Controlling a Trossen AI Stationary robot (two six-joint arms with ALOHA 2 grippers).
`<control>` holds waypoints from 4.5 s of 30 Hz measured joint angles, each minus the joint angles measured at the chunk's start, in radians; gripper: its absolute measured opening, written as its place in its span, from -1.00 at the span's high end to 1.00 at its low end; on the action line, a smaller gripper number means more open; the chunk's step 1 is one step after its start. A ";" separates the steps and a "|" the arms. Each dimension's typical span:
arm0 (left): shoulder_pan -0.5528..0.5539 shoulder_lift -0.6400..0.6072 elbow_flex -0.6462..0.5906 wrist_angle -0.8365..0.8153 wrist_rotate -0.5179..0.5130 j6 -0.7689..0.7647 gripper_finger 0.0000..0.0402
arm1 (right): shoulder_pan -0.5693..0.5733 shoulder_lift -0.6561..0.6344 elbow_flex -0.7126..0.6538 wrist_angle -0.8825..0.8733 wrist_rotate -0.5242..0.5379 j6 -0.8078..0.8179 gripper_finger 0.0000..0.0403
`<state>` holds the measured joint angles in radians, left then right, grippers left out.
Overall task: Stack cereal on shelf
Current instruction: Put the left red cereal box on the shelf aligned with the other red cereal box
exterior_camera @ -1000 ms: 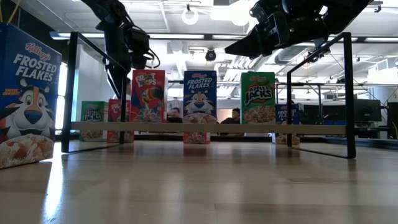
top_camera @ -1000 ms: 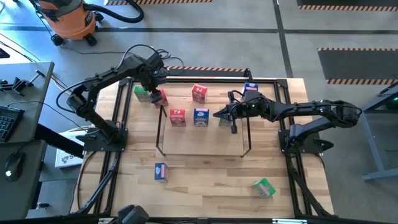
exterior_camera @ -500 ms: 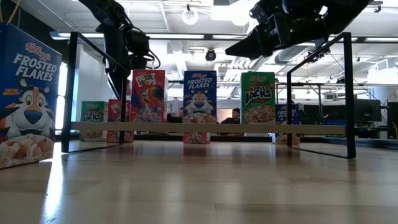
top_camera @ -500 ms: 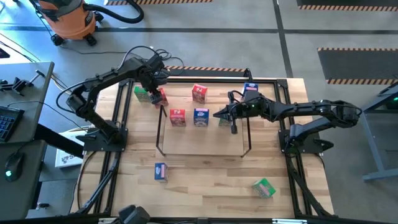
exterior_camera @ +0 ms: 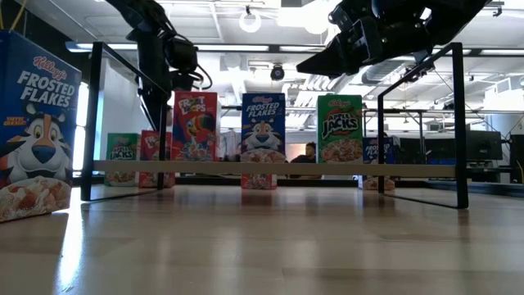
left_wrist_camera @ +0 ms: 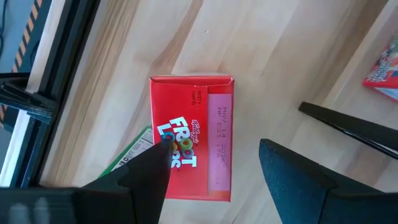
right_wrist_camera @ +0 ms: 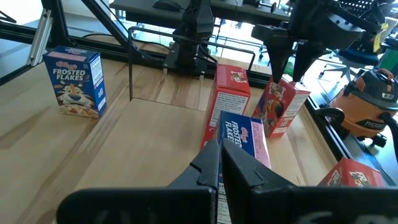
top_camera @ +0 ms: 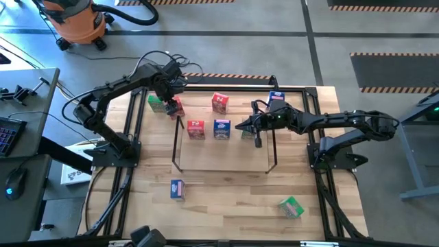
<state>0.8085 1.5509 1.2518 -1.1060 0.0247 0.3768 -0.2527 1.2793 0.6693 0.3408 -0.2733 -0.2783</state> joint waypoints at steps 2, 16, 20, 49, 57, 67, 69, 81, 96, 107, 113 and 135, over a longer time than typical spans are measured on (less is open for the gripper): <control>0.000 0.000 0.000 0.000 0.009 -0.009 -0.17 | 0.000 0.000 0.000 0.000 0.000 0.000 1.00; 0.000 0.000 0.002 -0.006 0.005 -0.034 -0.29 | 0.000 0.000 0.000 0.000 0.000 0.000 1.00; -0.003 0.000 0.009 -0.014 -0.011 -0.034 -0.30 | 0.000 0.000 0.000 0.000 0.000 0.000 1.00; 0.010 0.006 -0.030 0.061 -0.082 -0.016 -0.30 | 0.000 0.000 0.000 -0.002 -0.001 0.013 1.00; 0.028 0.006 -0.070 0.058 -0.055 -0.008 -0.14 | 0.000 0.000 0.000 -0.009 -0.001 0.016 1.00; 0.029 0.006 -0.081 0.058 -0.063 0.005 0.11 | 0.000 0.000 0.000 -0.012 -0.001 0.017 1.00; 0.029 0.005 -0.067 0.048 -0.065 0.017 0.14 | 0.000 0.000 0.000 -0.012 -0.001 0.019 1.00; 0.006 -0.109 0.185 -0.120 -0.097 0.073 0.18 | 0.000 0.000 0.000 -0.014 -0.001 0.019 1.00; -0.368 -0.256 0.541 -0.392 -0.088 -0.062 0.18 | 0.000 0.000 0.000 -0.015 0.000 0.036 1.00; -0.738 -0.139 0.554 -0.392 -0.086 -0.248 0.18 | 0.000 0.000 0.000 -0.015 0.000 0.038 1.00; -0.785 -0.016 0.553 -0.382 -0.081 -0.289 0.18 | 0.000 0.000 0.000 -0.015 0.000 0.037 1.00; -0.796 0.128 0.354 -0.253 -0.094 -0.320 0.18 | 0.000 0.000 0.000 -0.023 -0.007 0.035 1.00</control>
<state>0.0124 1.6791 1.6059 -1.3589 -0.0689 0.0572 -0.2526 1.2793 0.6697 0.3178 -0.2808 -0.2430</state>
